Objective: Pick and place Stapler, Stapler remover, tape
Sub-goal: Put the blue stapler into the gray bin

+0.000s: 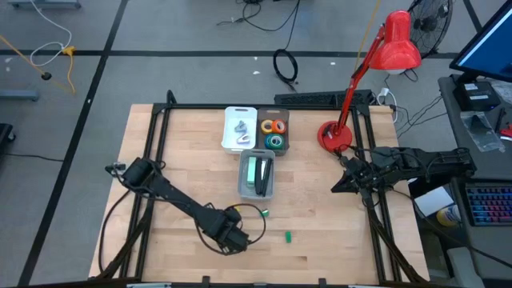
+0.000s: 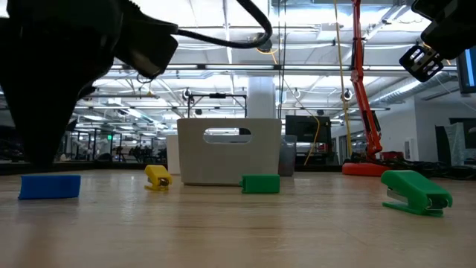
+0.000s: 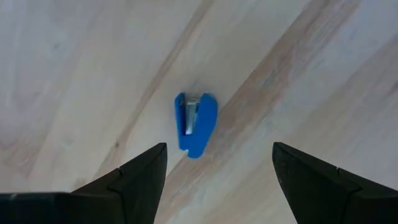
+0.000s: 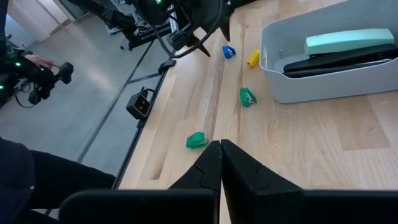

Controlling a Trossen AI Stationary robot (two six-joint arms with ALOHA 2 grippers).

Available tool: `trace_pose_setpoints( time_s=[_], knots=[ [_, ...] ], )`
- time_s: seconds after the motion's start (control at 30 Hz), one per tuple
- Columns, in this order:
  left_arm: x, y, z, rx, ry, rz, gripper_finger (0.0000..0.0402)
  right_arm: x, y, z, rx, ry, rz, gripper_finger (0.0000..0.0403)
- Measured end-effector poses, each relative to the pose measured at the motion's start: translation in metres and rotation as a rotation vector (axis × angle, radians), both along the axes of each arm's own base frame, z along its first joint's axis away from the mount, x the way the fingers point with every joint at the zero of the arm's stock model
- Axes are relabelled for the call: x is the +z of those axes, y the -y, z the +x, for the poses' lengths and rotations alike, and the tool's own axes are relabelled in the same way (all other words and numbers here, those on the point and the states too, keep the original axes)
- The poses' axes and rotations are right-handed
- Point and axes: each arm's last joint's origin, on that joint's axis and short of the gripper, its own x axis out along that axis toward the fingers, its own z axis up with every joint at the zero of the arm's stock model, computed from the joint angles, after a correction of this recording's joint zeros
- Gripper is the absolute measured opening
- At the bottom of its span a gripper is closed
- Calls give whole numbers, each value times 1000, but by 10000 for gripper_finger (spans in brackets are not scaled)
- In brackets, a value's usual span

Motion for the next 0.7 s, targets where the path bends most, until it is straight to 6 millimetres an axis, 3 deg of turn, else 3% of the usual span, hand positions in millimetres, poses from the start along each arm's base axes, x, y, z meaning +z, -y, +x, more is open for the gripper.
trace_pose_setpoints(
  time_s=[0.4,0.7],
  knots=[
    [-24,-7,-10,-3,-40,8,289,0,0,0,-3,-3,6,0],
    [-33,-13,-2,-34,39,-48,282,0,0,0,-3,-3,7,0]
  ],
)
